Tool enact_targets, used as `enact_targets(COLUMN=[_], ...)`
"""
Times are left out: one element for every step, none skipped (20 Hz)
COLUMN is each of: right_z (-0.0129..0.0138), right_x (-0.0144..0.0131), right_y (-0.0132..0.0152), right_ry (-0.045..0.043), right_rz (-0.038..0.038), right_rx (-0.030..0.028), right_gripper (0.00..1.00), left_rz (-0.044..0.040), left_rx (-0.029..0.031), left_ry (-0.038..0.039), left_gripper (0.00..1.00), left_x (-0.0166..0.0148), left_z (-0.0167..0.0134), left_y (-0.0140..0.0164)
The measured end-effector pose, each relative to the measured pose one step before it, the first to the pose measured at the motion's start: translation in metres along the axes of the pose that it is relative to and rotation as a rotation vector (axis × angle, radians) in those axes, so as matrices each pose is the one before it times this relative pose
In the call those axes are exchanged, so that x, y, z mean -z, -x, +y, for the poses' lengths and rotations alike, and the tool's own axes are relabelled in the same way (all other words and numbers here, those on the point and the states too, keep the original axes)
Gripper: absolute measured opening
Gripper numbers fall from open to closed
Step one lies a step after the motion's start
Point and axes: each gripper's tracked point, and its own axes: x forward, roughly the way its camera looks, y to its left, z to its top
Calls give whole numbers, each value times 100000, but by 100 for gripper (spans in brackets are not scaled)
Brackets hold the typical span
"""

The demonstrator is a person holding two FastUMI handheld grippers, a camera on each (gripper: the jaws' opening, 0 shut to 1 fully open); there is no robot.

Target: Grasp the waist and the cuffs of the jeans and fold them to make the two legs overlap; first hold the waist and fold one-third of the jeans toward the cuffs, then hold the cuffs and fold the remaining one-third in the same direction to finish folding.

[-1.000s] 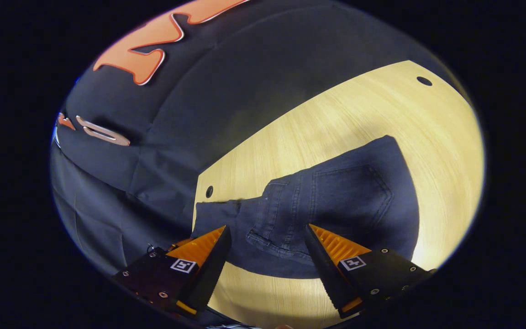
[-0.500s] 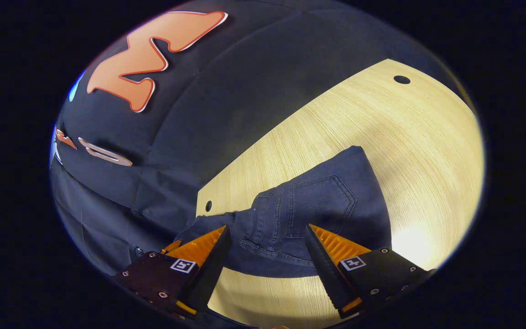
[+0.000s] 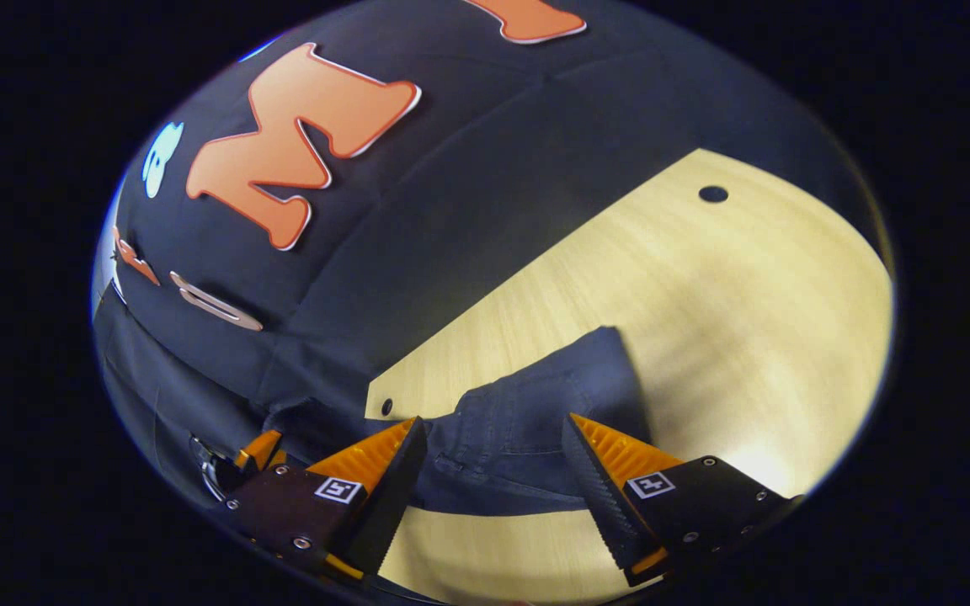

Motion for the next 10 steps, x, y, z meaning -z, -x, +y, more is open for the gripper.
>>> enact_targets(right_z=[-418, -492, -480, -722, -628, -665, -704, -933, -1151, -1102], right_x=[-726, -688, -668, -523, -527, -608, -319, -396, -408, -317], right_y=[939, 985, 896, 983, 857, 1039, 894, 1048, 889, 746], right_ry=[303, 125, 34, -156, -212, -294, -645, -767, -577, -227], right_rz=[-1785, -1544, -1406, -1026, -915, -989, -643, -429, -342, -231], right_rx=[-101, -293, -288, 329, 146, -410, -186, 74, 207, 346], right_gripper=[98, 99, 99, 99, 98, 99, 98, 98, 98, 98], left_rz=[1075, 1378, 1336, 1344, 2024, 2106, 2223, 2296, 2736, 2879], left_rx=[2691, 2584, 2083, 1816, 1835, 1795, 1366, 1126, 1175, 691], left_ry=[-1826, -1771, -2207, -2099, -1617, -1405, -1428, -1430, -1103, -468], left_gripper=[1, 1, 1, 1, 0, 1, 1, 1, 1, 1], left_x=[851, 1281, 1279, 1644, 1745, 1911, 1827, 1859, 1988, 2112], left_z=[-2322, -1991, -1933, -1665, -1793, -1858, -1639, -1552, -1405, -1067], left_y=[13, -208, -318, -261, -404, -670, -822, -920, -1084, -1258])
